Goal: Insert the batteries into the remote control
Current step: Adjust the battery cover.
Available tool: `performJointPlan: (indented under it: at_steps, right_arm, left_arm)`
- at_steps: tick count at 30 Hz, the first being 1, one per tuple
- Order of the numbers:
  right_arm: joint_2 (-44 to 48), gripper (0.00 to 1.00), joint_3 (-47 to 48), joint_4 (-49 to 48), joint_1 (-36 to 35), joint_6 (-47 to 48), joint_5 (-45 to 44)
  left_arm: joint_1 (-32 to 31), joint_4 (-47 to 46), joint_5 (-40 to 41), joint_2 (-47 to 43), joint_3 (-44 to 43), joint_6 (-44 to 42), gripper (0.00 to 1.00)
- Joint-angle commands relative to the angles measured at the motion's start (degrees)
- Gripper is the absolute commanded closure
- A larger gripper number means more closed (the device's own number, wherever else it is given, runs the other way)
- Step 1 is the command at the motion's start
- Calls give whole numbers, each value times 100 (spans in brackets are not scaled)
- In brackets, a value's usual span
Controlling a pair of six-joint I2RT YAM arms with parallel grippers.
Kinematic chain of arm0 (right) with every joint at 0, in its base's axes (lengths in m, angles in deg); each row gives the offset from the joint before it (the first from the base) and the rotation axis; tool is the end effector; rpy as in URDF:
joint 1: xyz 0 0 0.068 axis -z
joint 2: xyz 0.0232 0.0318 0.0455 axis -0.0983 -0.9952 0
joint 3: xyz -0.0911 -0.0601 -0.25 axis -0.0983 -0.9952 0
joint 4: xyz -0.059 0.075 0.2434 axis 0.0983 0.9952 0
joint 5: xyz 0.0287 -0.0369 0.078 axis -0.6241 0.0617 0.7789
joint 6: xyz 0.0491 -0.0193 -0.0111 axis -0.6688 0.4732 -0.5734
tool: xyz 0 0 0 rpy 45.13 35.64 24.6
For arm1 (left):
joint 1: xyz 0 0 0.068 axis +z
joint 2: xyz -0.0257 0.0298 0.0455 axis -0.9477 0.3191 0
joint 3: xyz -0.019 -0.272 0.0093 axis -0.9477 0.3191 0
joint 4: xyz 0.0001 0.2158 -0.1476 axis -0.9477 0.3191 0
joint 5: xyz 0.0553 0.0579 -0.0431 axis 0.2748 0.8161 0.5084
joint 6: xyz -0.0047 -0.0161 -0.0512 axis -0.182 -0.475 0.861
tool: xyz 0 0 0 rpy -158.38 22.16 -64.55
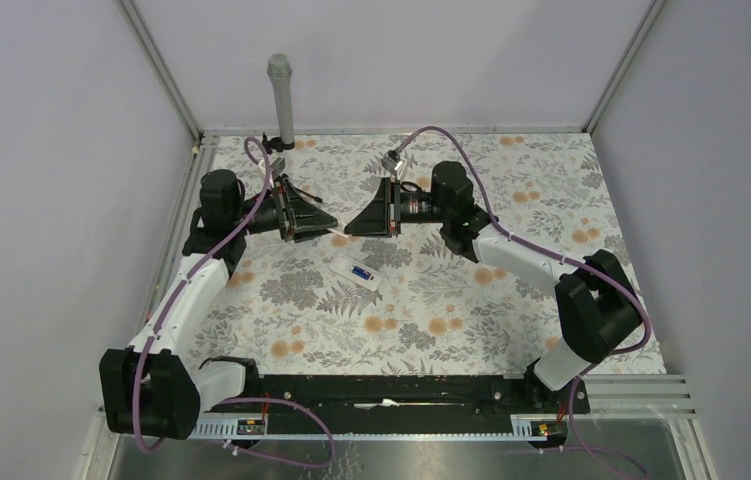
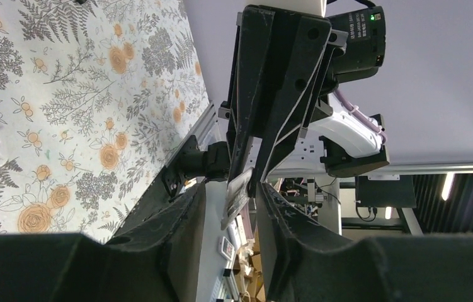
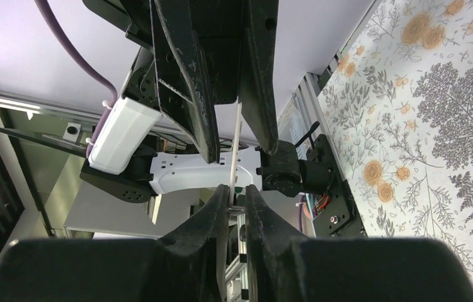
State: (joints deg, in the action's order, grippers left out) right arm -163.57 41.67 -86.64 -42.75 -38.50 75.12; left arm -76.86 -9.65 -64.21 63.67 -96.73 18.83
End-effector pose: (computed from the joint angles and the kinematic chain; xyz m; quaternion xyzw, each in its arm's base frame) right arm 0.2768 0.2444 0.3108 -0.1564 0.6753 0.6973 0.1824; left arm 0.2442 -0.0559 0.3165 -0.0158 0.7481 -0.6344 0.1938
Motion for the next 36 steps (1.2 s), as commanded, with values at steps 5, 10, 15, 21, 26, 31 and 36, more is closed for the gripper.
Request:
performJointPlan:
  at_steps: [5,10,15,21,26,31,36]
  right_arm:
    - [72,88,-39,-305,19,-156,167]
    - [162,56,-134,-204,13,-243,-304]
    - [381,29,-279,165,-58,-309,-1056]
    - [442,40,-276,391,-105,-391,-1402]
    - [303,58,-257,182,-152,-722,-1396]
    - [233,62,-243,168,-161,-797,-1387]
    - [119,62,-196,117,-194,-890,-1385]
  left_arm:
    - [108,-208,-333,-54,-189,224,84]
    - [108,-208,-167,-67,-157,222,100]
    - [99,-232,407,-215,-47,247,100]
    - [99,-518,992,-310,170,492,100]
    - [99,-811,1096,-281,344,713,100]
    - [99,-841,1091,-229,365,766,100]
    - [99,-864,1083,-226,420,839,100]
